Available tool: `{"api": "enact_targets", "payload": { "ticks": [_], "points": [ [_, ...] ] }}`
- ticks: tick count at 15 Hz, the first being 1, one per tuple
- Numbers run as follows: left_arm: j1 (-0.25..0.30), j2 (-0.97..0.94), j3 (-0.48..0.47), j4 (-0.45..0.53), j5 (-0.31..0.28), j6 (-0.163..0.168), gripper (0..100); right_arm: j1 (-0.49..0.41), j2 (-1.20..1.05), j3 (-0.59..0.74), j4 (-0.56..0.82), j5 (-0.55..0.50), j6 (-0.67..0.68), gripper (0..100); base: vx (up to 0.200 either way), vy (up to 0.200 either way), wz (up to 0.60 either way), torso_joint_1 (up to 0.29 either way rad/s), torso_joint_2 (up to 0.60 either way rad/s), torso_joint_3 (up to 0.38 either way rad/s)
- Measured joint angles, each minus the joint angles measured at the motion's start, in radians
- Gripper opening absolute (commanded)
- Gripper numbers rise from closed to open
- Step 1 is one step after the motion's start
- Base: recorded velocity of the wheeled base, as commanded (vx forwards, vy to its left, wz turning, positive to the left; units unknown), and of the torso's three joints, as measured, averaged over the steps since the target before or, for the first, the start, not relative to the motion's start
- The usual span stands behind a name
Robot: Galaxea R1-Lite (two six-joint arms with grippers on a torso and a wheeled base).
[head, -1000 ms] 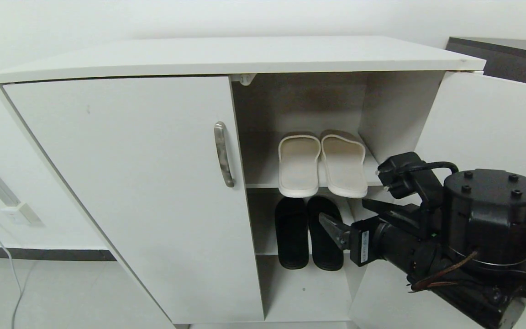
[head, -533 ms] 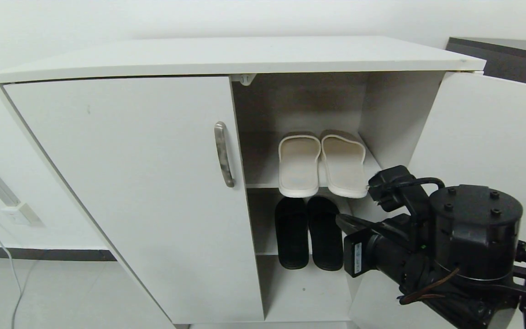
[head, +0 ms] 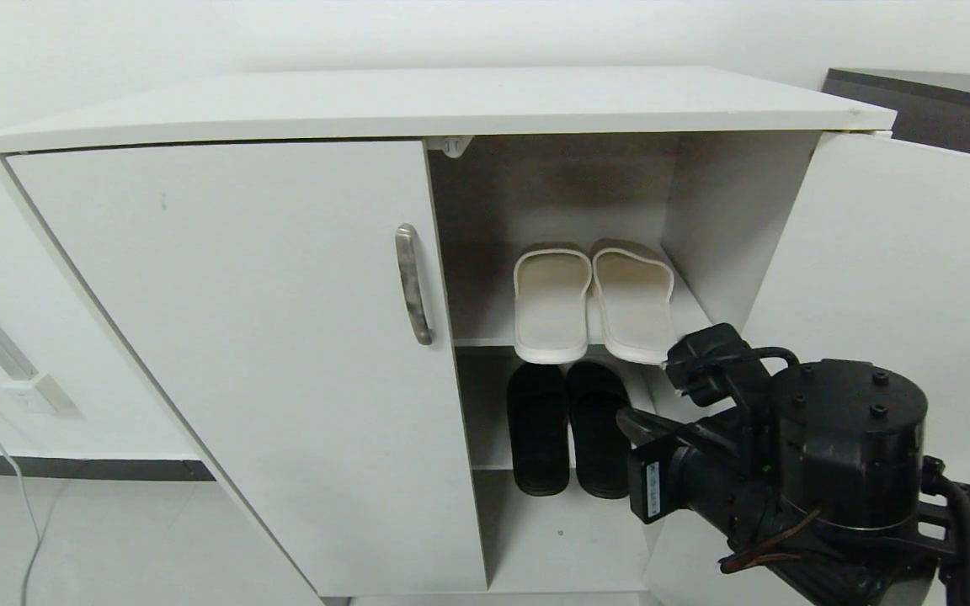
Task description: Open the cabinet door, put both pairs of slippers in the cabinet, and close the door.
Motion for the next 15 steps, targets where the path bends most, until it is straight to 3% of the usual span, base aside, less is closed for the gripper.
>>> {"api": "enact_targets", "payload": {
  "ticks": [13, 15],
  "points": [
    [0.0, 0.0, 0.0, 0.0, 0.0, 0.0, 0, -0.007, 0.018, 0.033, -0.052, 0.003, -0.014, 0, -0.2, 0.0, 0.0, 0.001, 0.0, 0.003],
    [0.0, 0.0, 0.0, 0.0, 0.0, 0.0, 0, -0.011, 0.029, 0.039, -0.07, 0.003, -0.018, 0, 0.0, 0.0, 0.0, 0.0, 0.0, 0.0]
  ]
}}
